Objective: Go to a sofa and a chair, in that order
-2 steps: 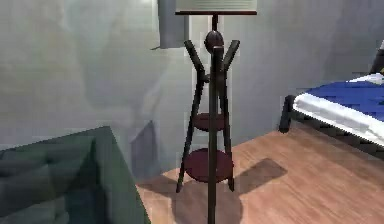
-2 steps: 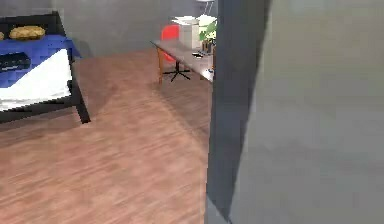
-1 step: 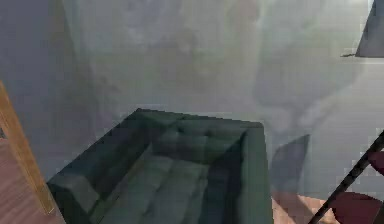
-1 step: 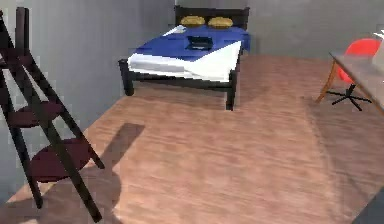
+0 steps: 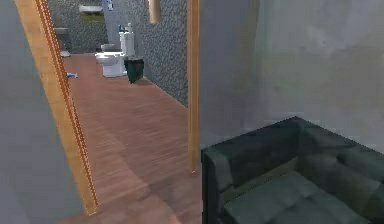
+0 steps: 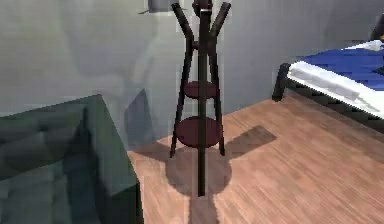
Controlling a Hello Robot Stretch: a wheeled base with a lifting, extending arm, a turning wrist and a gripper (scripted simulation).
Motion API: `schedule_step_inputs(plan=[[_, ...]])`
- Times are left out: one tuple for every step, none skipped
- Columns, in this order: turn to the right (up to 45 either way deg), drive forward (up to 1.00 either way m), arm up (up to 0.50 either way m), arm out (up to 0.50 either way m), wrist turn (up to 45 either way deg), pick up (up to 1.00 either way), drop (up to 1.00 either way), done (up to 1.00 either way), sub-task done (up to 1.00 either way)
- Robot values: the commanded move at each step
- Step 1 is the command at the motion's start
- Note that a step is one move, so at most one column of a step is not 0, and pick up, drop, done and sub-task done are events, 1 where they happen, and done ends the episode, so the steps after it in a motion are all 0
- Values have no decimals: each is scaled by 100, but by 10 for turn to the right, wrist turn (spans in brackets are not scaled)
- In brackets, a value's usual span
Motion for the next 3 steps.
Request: schedule_step_inputs(plan=[[-150, 0, 0, 0, 0, 0, 0, 0, 0], [0, 100, 0, 0, 0, 0, 0, 0, 0], [-60, 0, 0, 0, 0, 0, 0, 0, 0]])
